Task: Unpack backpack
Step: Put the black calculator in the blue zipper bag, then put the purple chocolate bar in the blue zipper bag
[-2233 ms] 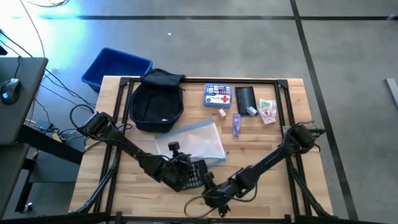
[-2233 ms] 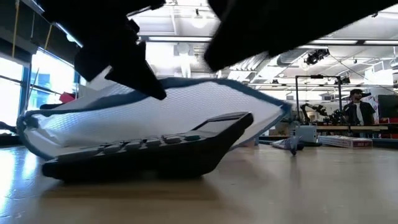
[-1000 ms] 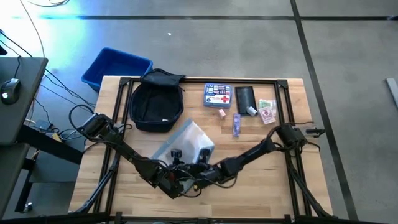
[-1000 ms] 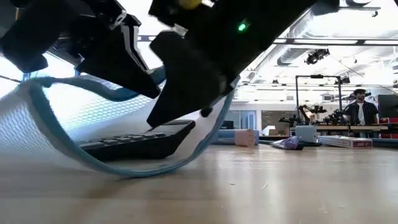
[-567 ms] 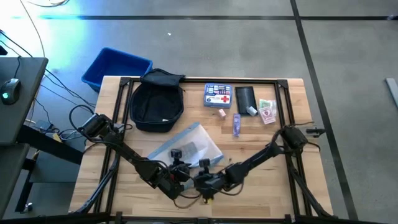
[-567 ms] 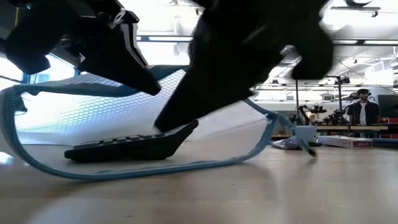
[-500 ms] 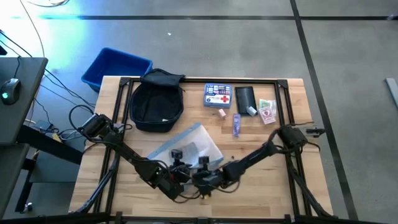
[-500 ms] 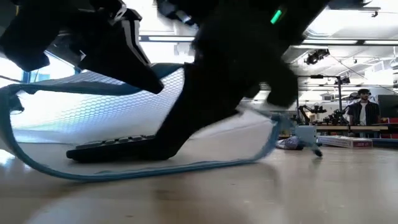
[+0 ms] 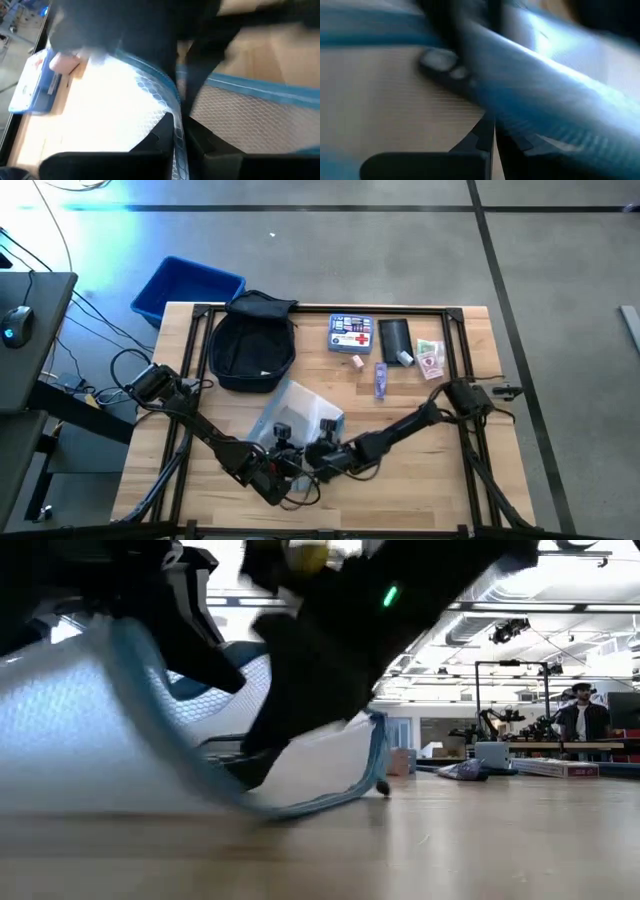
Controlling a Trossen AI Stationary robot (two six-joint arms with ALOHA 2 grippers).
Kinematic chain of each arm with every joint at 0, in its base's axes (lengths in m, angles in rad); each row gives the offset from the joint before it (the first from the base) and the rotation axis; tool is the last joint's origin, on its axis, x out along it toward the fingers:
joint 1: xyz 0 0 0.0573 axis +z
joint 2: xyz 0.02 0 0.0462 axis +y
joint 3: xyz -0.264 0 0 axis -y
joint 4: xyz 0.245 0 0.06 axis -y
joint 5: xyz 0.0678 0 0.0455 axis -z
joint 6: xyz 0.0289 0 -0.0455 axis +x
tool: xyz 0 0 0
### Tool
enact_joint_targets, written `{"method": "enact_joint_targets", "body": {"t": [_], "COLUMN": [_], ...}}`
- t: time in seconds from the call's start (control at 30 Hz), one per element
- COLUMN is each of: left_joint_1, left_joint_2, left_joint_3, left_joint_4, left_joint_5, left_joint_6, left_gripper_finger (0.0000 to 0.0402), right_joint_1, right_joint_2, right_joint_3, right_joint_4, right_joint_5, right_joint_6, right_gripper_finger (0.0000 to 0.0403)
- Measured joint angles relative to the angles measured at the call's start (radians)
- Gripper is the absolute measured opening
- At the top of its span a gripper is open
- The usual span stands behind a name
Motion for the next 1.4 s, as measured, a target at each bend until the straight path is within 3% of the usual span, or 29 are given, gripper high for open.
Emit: {"method": "enact_joint_targets", "body": {"t": [0.1, 0.3, 0.57, 0.7, 0.8, 0.93, 1.13, 1.23, 1.4], "left_joint_1": [0.001, 0.008, 0.017, 0.017, 0.017, 0.017, 0.017, 0.017, 0.017], "left_joint_2": [0.000, 0.000, 0.000, 0.000, 0.000, 0.000, 0.000, 0.000, 0.000], "left_joint_3": [0.000, 0.000, 0.000, 0.000, 0.000, 0.000, 0.000, 0.000, 0.000], "left_joint_4": [-0.002, -0.003, -0.006, -0.007, -0.007, -0.007, -0.007, -0.006, -0.007], "left_joint_5": [-0.018, -0.026, -0.025, -0.019, -0.018, -0.018, -0.018, -0.018, -0.018], "left_joint_6": [-0.023, -0.053, -0.086, -0.097, -0.096, -0.096, -0.096, -0.096, -0.096], "left_gripper_finger": [0.0000, 0.0000, 0.0000, 0.0000, 0.0000, 0.0000, 0.0000, 0.0000, 0.0000], "right_joint_1": [0.043, 0.080, 0.035, -0.044, -0.123, -0.251, -0.432, -0.480, -0.490], "right_joint_2": [-0.034, -0.132, -0.319, -0.411, -0.493, -0.563, -0.573, -0.572, -0.575], "right_joint_3": [0.002, 0.001, -0.012, -0.098, -0.228, -0.425, -0.626, -0.691, -0.755], "right_joint_4": [-0.060, -0.275, -0.724, -0.907, -0.889, -0.728, -0.443, -0.393, -0.300], "right_joint_5": [-0.029, -0.002, 0.132, 0.201, 0.194, 0.170, 0.002, -0.072, -0.072], "right_joint_6": [-0.019, 0.120, 0.410, 0.569, 0.669, 0.737, 0.710, 0.719, 0.740], "right_gripper_finger": [0.0001, 0.0022, 0.0146, 0.0209, 0.0240, 0.0256, 0.0256, 0.0256, 0.0233]}}
